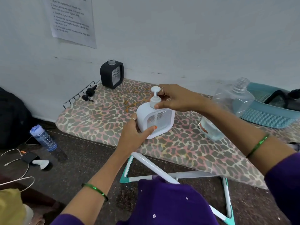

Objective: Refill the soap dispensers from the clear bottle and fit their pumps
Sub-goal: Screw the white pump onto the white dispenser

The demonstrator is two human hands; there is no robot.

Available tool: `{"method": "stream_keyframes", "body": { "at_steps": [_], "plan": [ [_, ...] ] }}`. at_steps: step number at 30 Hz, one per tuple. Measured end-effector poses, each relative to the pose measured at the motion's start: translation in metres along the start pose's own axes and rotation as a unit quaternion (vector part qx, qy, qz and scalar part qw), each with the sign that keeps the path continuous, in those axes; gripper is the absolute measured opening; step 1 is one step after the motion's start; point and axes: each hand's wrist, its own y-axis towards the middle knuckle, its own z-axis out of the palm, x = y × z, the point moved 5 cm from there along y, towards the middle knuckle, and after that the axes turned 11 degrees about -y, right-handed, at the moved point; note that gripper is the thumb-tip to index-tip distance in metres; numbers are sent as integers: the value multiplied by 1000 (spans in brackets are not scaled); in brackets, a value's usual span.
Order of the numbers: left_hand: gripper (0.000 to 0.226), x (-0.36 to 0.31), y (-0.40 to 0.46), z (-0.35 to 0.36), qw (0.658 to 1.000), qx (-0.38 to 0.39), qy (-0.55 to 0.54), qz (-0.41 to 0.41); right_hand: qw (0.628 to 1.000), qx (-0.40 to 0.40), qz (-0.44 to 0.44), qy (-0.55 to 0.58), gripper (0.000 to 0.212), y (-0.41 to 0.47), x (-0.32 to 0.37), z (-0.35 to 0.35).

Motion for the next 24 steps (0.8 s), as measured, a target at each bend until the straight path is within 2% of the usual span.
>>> {"method": "stream_keyframes", "body": {
  "at_steps": [8,13,18,22,24],
  "plan": [
    [54,0,-1,1,999,-16,30,18,997,-70,18,-27,25,-9,7,3],
    [45,-3,-4,2,999,-15,46,20,995,-88,18,-43,26,-14,10,5],
    [46,-5,-4,1,1000,10,-11,-18,997,-52,28,-42,24,-11,11,4],
    [46,-10,-6,2,999,19,-28,-31,999,-50,7,-6,30,-18,6,5],
    [47,-11,-6,1,999,20,-28,-37,1000,-16,22,12,39,-25,-2,8]
  ]
}}
